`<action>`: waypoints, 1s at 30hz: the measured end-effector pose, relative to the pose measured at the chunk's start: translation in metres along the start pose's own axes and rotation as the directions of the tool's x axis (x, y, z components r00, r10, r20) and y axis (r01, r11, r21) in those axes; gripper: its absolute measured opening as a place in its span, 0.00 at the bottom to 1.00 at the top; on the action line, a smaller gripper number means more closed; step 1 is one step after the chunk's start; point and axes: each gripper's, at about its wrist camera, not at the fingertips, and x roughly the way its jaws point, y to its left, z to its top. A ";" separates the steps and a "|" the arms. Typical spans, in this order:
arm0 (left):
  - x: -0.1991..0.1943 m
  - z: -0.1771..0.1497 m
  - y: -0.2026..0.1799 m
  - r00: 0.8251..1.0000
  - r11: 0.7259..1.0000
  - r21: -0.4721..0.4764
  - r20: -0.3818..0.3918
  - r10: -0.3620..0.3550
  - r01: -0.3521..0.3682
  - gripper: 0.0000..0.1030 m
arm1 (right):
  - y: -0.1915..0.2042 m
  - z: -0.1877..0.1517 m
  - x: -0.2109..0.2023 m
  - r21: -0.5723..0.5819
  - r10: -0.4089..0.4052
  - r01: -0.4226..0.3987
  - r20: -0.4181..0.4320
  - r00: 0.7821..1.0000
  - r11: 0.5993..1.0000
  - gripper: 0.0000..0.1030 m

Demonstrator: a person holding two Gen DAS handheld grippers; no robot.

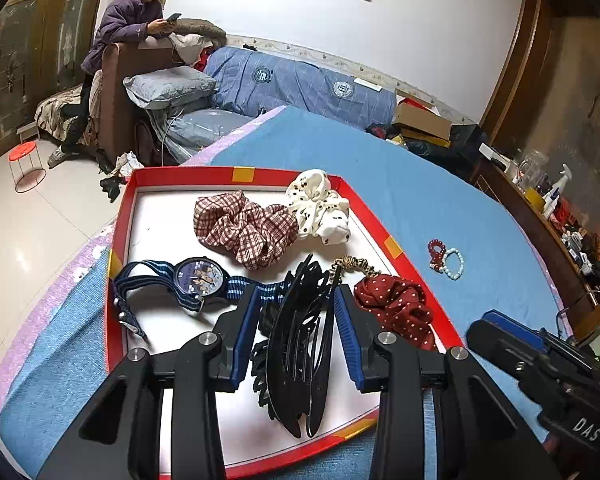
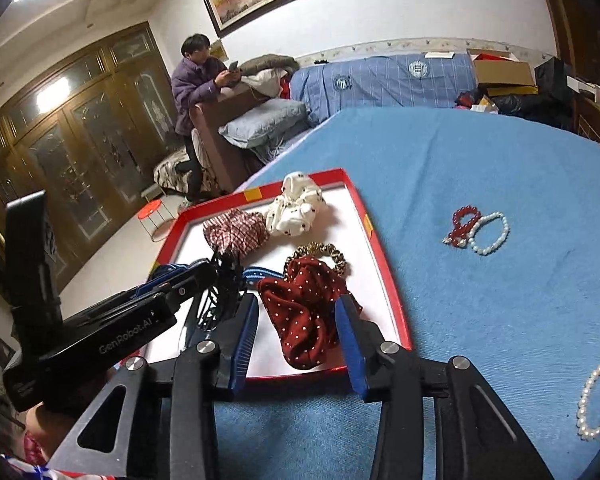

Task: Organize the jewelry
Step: 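Open both grippers to drop the clip and scrunchie into the tray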

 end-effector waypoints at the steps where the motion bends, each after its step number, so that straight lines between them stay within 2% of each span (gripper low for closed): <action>1: -0.001 0.001 -0.001 1.000 1.000 -0.001 0.002 -0.001 0.001 0.36 | -0.001 0.001 -0.002 0.003 0.001 -0.001 0.005 1.000 1.000 0.43; 7: -0.013 0.003 -0.009 1.000 1.000 0.012 0.022 -0.009 0.009 0.37 | -0.012 0.002 -0.018 0.042 0.009 -0.011 0.035 0.999 0.999 0.43; 12: -0.022 0.004 -0.017 0.999 1.000 0.026 0.041 -0.006 0.005 0.39 | -0.027 -0.001 -0.030 0.082 0.006 -0.011 0.059 0.998 0.997 0.49; 20: -0.030 0.003 -0.031 0.998 0.998 0.054 0.051 -0.023 0.020 0.40 | -0.049 -0.008 -0.045 0.145 -0.003 -0.008 0.075 0.997 0.989 0.49; 30: -0.024 -0.002 -0.065 0.999 0.992 0.120 0.027 -0.045 0.041 0.40 | -0.073 -0.023 -0.069 0.195 -0.042 0.024 0.086 0.995 0.981 0.49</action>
